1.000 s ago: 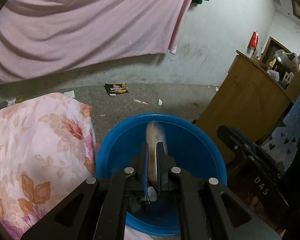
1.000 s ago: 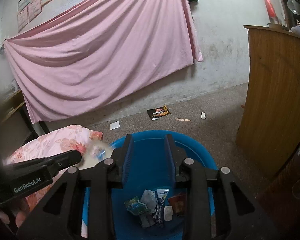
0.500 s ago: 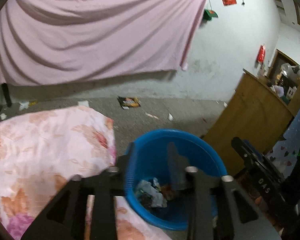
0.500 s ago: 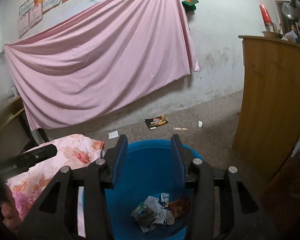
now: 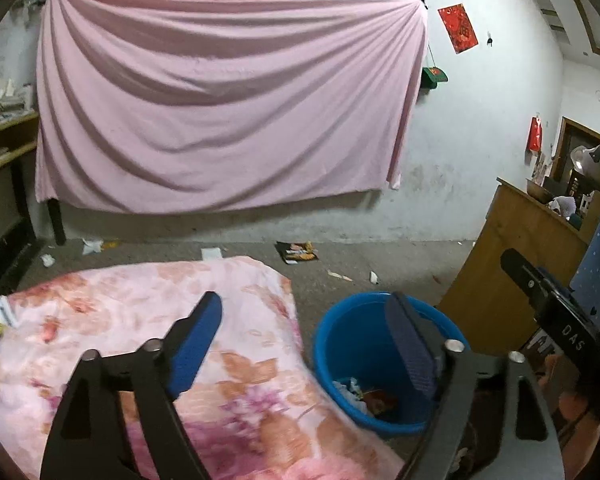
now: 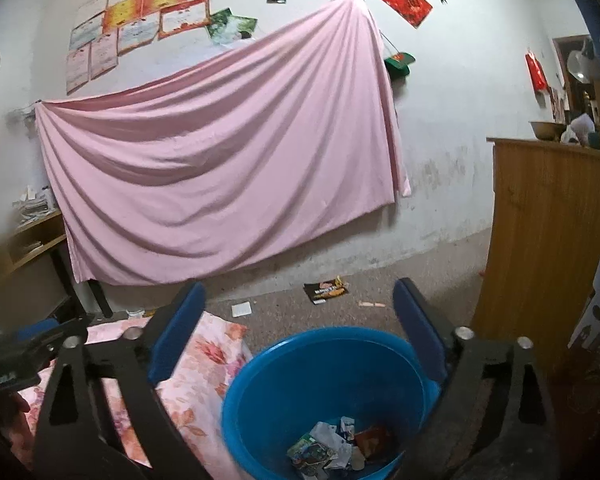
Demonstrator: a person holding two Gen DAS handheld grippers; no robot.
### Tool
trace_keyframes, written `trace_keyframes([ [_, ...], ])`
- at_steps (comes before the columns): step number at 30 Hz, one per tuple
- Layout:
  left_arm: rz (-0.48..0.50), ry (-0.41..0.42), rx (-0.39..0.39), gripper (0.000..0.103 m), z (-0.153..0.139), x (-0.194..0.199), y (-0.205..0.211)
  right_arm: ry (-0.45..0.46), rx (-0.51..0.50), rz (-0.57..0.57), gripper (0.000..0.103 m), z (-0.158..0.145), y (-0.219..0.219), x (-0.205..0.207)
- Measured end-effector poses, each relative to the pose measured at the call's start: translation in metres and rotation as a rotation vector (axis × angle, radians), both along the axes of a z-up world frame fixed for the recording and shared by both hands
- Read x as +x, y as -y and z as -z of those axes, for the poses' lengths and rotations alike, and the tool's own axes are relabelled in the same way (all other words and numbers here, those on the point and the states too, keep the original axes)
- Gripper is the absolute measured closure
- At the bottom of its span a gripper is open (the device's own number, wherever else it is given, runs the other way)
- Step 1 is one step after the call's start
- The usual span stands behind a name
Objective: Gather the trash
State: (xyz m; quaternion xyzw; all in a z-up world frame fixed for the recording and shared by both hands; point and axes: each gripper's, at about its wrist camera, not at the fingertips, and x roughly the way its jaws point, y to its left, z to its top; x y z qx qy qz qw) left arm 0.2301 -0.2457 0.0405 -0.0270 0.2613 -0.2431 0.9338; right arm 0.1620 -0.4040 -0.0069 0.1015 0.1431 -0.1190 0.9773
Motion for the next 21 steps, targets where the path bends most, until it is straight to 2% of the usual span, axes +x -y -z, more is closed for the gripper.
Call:
trace_keyframes([
  [2,-0.008,0.013,-0.003,0.019,-0.004,-0.005,-0.009,0.008,-0.003,-0.003,0.000,-0.003,-0.008,-0.004],
  [3,-0.018,0.017,-0.004,0.012,-0.006,-0.007,-0.014,0.009,-0.006,-0.003,0.000,-0.003,-0.012,-0.004],
  [5,-0.037,0.032,-0.013,0.007,-0.009,-0.012,-0.023,0.008,-0.012,0.003,0.000,-0.004,-0.018,-0.006],
  [9,-0.065,0.065,-0.030,0.006,-0.014,-0.021,-0.042,0.012,-0.008,0.000,0.000,-0.005,-0.028,-0.010],
  [15,-0.083,0.074,-0.046,0.005,-0.014,-0.037,-0.066,0.032,0.003,-0.019,0.000,-0.007,-0.042,-0.025],
  [21,-0.110,0.088,-0.072,0.005,-0.017,-0.063,-0.096,0.038,-0.042,-0.032,0.000,-0.011,-0.062,-0.049],
])
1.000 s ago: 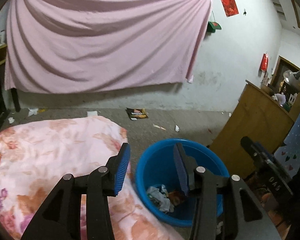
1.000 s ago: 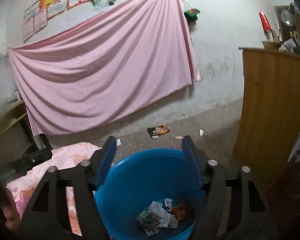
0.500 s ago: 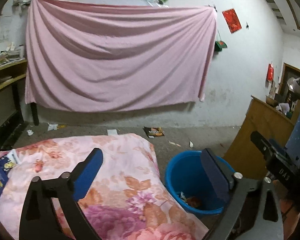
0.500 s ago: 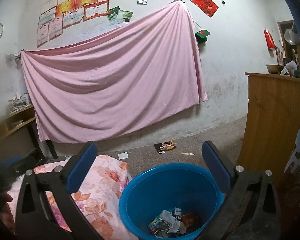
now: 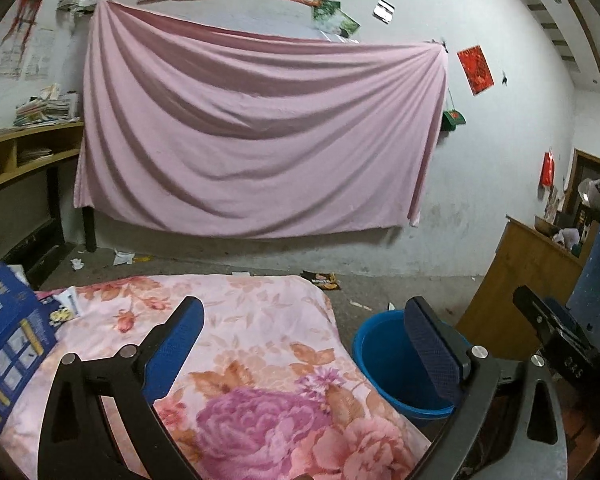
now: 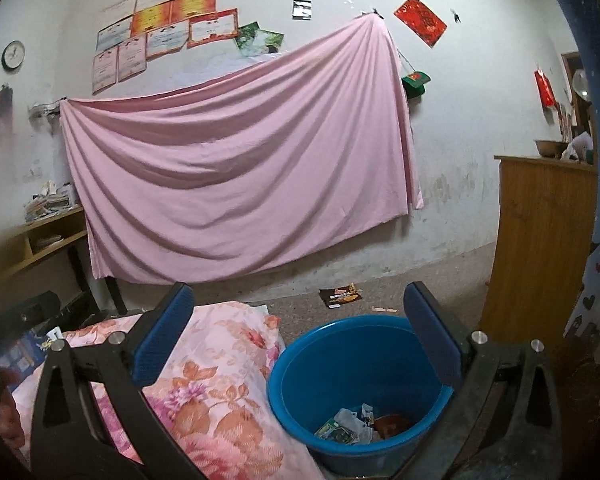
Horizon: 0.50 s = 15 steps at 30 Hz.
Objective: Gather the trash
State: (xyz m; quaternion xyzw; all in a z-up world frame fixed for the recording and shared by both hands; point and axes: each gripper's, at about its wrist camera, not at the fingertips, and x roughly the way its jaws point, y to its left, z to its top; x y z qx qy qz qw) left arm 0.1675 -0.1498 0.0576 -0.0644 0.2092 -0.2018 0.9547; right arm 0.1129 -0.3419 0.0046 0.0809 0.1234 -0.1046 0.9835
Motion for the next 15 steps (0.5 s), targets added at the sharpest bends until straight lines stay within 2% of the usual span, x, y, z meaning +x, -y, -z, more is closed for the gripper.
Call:
trace_keyframes([
  [6,-0.040,0.036,0.010,0.004,-0.007,-0.031,-0.027,-0.004,-0.013,-0.012,0.000,-0.001,-0.023,-0.020],
  [15,-0.109,0.068,0.038,0.002,-0.011,-0.073,-0.071,0.018,-0.028,-0.091,0.000,0.002,-0.076,-0.050],
])
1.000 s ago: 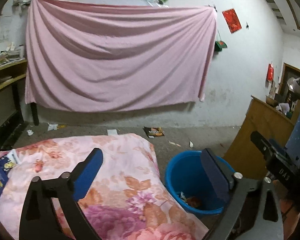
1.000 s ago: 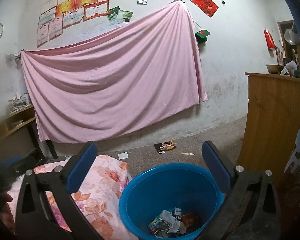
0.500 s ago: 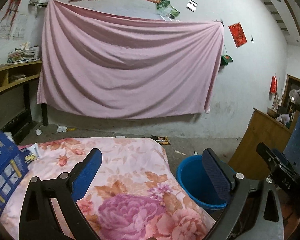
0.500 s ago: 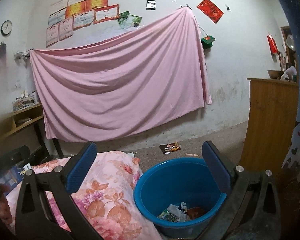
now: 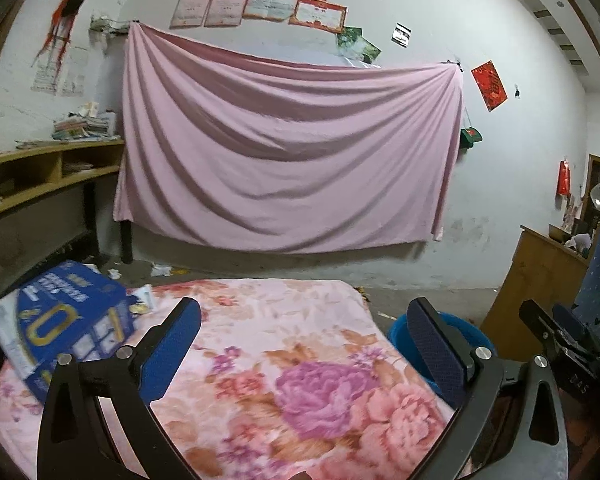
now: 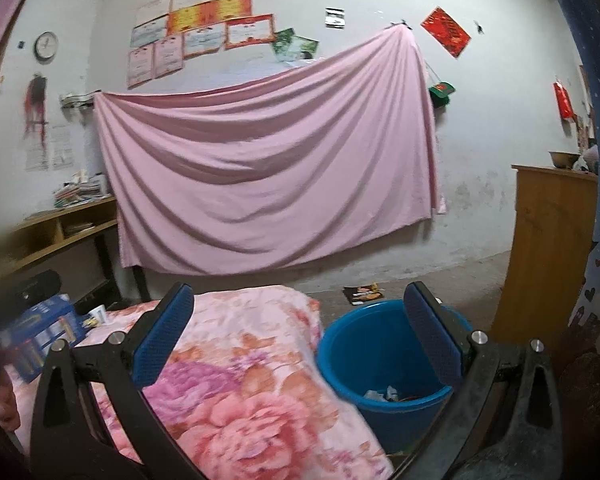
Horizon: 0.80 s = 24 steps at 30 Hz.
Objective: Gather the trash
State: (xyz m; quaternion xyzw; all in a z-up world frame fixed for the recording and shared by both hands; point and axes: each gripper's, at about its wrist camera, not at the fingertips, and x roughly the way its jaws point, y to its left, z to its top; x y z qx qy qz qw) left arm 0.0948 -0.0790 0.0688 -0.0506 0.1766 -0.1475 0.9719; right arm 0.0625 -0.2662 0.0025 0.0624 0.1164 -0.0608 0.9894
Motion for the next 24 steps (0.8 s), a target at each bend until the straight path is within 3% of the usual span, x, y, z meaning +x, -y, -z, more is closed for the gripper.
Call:
trace_keyframes([
  [17,-0.091,0.080,0.080,0.002,0.043,-0.088,-0.037,0.014,-0.017,-0.043,0.000,0.029,-0.043,-0.071],
  [24,-0.094,0.074,0.086,0.002,0.061,-0.102,-0.043,0.009,-0.027,-0.052,0.000,0.041,-0.049,-0.086],
])
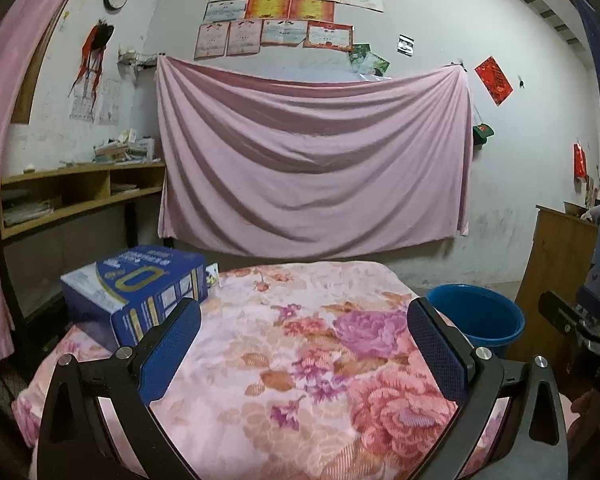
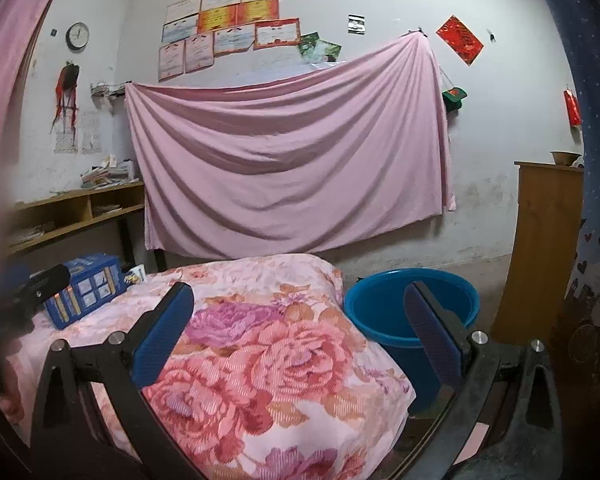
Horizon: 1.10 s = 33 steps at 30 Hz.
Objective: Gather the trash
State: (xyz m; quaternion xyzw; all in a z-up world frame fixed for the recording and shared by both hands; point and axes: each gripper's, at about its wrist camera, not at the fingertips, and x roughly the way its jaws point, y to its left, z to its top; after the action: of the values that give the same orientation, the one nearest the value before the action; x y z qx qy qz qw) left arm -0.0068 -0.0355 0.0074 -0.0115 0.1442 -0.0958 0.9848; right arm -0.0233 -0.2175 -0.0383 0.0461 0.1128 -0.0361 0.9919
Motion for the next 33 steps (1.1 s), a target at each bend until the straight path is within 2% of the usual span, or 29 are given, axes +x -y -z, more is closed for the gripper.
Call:
trace_keyframes([
  [12,-0.013,-0.012,0.014,0.002,0.022,-0.019,-0.012,0.001,-0.045,-0.009,0.000,0.013,-0.014,-0.029],
  [17,-0.029,-0.031,0.021,0.002,0.034,-0.025,-0.015,0.003,-0.036,-0.008,0.000,0.017,-0.018,-0.031],
  [33,-0.055,-0.019,0.020,0.002,0.051,-0.037,-0.017,-0.019,-0.045,-0.013,0.000,0.027,-0.029,-0.030],
])
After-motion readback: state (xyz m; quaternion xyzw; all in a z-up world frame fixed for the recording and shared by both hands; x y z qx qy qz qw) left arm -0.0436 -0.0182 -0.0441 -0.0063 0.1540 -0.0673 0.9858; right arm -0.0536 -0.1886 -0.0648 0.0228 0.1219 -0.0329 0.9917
